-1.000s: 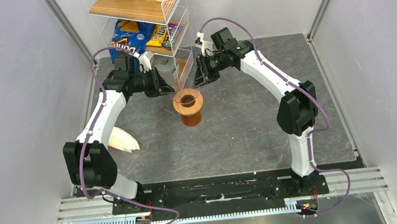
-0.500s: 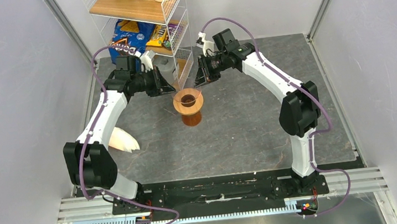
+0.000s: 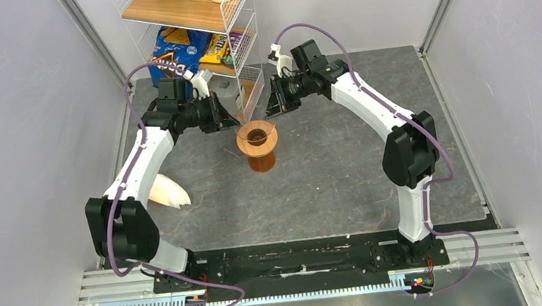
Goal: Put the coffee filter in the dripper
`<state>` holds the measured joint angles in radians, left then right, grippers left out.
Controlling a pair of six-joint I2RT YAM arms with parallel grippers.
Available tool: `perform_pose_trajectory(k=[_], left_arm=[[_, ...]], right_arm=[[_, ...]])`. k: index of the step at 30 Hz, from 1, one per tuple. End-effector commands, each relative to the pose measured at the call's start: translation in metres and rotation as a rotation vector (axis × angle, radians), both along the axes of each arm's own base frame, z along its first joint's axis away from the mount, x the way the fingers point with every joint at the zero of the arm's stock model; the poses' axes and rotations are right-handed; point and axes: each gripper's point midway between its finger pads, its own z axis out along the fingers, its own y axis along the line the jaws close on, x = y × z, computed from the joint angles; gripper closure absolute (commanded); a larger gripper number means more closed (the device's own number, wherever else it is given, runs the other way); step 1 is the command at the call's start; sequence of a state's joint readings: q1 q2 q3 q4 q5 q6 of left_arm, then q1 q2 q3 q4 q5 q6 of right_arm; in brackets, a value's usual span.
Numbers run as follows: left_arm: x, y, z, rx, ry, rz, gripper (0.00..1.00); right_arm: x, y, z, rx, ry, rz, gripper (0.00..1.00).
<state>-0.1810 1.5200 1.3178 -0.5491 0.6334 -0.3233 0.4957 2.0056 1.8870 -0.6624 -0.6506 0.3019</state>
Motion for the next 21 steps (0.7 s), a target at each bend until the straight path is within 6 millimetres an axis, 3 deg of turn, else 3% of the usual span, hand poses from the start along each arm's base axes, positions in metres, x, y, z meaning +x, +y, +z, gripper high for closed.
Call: perform_pose_trajectory(k=[1, 21], left_arm=[[-0.010, 0.007, -0.034, 0.099, 0.017, -0.038, 0.87], [-0.014, 0.011, -0.050, 0.130, 0.036, -0.044, 0.88]], right_arm=[[0.005, -0.005, -0.031, -0.086, -0.042, 0.001, 0.80], [0.002, -0.009, -0.054, -0.116, -0.026, 0.011, 0.82]])
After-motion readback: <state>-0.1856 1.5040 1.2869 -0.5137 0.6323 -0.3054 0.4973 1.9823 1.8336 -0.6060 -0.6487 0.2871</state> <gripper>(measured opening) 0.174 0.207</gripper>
